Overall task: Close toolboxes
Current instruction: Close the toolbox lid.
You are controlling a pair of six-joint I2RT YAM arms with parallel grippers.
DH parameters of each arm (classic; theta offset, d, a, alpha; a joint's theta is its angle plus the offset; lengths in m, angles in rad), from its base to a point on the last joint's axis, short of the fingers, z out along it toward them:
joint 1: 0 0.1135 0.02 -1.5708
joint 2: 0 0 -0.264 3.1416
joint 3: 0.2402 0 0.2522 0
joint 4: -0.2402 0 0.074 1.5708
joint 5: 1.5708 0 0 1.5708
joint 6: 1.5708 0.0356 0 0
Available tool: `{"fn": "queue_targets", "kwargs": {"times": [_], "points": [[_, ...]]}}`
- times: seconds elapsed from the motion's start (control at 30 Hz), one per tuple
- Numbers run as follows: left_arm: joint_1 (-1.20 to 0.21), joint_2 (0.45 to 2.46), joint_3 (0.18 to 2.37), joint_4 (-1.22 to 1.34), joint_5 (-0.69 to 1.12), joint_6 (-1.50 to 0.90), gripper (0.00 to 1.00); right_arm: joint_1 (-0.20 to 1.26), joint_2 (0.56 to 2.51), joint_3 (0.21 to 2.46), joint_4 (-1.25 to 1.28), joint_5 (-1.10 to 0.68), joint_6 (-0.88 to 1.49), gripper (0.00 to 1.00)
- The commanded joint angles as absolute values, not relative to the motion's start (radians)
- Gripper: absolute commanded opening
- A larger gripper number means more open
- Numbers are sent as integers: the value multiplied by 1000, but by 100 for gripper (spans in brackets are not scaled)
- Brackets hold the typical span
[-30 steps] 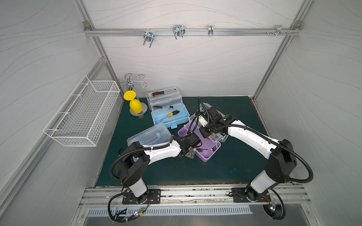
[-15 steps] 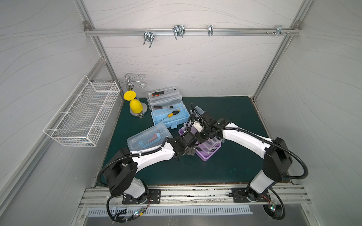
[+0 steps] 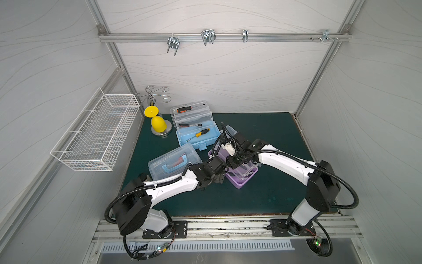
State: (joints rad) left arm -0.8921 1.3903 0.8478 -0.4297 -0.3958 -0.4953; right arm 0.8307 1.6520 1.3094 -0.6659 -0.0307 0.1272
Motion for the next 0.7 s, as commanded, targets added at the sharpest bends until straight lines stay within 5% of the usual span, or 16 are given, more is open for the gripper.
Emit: {"fn": "queue_targets", "kwargs": {"times": [0.0,0.67], "points": [[-897,1360,850,-441,-434,-522,98,847,1622,1310,-738,-17,132,35],[-897,1230,818,-522,-498,-526,98,984,1583,1335,-755,49,225,44]]}}
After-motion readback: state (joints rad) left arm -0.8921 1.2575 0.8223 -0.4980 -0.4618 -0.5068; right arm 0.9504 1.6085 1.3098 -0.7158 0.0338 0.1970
